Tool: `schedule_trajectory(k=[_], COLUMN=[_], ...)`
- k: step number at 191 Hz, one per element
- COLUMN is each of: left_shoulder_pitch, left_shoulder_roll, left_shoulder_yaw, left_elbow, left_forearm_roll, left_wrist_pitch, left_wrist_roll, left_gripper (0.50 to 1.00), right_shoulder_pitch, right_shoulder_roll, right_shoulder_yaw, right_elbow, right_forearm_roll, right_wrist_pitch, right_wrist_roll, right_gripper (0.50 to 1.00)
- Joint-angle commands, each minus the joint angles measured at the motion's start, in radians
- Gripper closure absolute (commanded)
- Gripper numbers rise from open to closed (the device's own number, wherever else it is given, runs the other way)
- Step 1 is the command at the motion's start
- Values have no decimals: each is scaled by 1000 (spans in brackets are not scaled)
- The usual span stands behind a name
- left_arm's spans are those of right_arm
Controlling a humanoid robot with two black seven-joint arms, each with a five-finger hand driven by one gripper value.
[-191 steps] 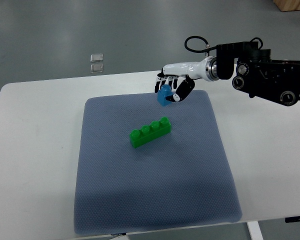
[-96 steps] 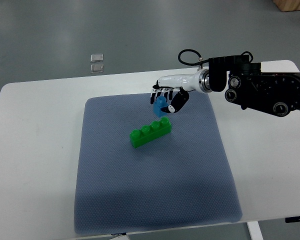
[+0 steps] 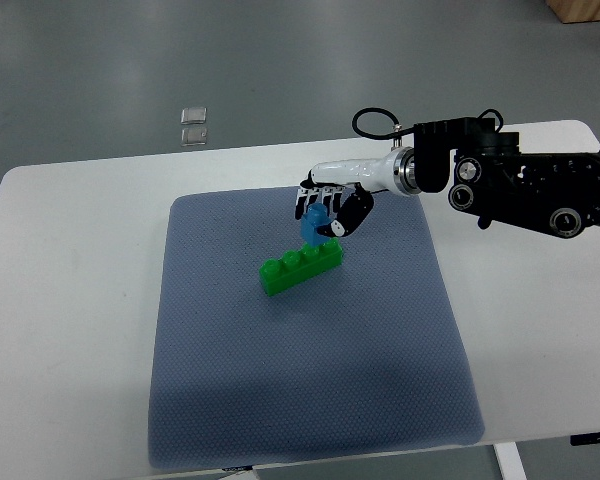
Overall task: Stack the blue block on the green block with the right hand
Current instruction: 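Carry the blue block over the green block and lower it, then press the blue block down onto the green block's studs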
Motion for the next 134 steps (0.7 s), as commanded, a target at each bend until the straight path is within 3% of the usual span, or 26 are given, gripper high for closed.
schedule_trajectory(k=[1,134], left_shoulder_pitch=[-1,-1], left_shoulder_roll=[0,0], left_shoulder_yaw=[0,0], left_elbow=[0,0], left_forearm_roll=[0,0], left_wrist_pitch=[0,0], left_wrist_roll=[0,0], left_gripper=[500,500], right_shoulder_pitch=[-3,-38], right_shoulder_roll=[4,44], right_shoulder_yaw=[0,-6], right_elbow=[1,-10], right_forearm_roll=[25,52], right_wrist_pitch=[-1,-44], right_wrist_roll=[-11,-40], right_gripper=[904,899])
